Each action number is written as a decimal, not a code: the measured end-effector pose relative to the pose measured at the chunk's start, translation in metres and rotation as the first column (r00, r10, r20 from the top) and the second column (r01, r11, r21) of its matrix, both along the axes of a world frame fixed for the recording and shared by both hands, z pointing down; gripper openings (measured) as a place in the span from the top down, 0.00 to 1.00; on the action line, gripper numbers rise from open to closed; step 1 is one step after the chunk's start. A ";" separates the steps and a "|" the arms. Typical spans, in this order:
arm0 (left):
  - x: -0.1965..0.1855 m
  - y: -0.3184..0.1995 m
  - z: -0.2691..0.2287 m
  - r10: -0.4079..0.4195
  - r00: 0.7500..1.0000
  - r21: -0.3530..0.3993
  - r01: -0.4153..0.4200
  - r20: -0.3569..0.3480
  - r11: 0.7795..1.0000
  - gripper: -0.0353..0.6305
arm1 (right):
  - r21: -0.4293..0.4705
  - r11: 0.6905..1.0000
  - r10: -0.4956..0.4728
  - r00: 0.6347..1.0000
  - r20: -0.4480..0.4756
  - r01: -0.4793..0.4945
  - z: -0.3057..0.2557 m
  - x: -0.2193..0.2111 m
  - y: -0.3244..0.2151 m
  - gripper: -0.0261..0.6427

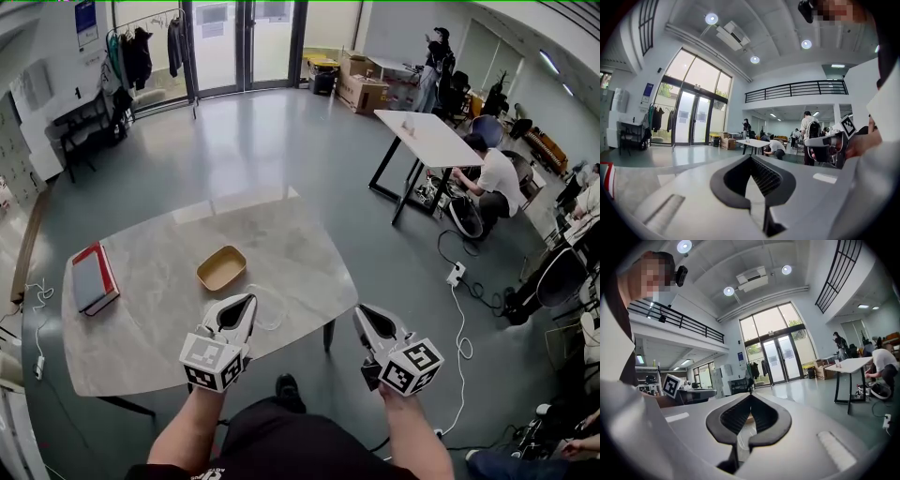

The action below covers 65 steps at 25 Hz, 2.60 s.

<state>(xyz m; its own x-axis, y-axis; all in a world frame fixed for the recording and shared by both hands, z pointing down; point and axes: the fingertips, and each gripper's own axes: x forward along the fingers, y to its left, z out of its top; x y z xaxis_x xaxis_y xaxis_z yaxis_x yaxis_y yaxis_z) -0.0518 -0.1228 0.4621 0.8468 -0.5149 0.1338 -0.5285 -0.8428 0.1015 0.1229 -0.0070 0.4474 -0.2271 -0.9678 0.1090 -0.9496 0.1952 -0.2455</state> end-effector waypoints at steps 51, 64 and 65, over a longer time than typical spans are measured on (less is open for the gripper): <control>0.064 -0.025 0.177 -0.021 0.843 -0.267 0.194 0.537 0.944 0.66 | -0.150 0.828 -0.529 0.842 0.106 0.540 0.049 0.025 -0.161 0.94; 0.075 -0.003 0.263 0.186 0.736 -0.408 0.132 0.651 0.903 0.62 | -0.186 0.847 -0.486 0.868 0.104 0.497 0.057 0.044 -0.155 0.94; 0.075 -0.002 0.268 0.195 0.731 -0.413 0.129 0.654 0.901 0.62 | -0.189 0.848 -0.485 0.869 0.104 0.495 0.058 0.044 -0.155 0.94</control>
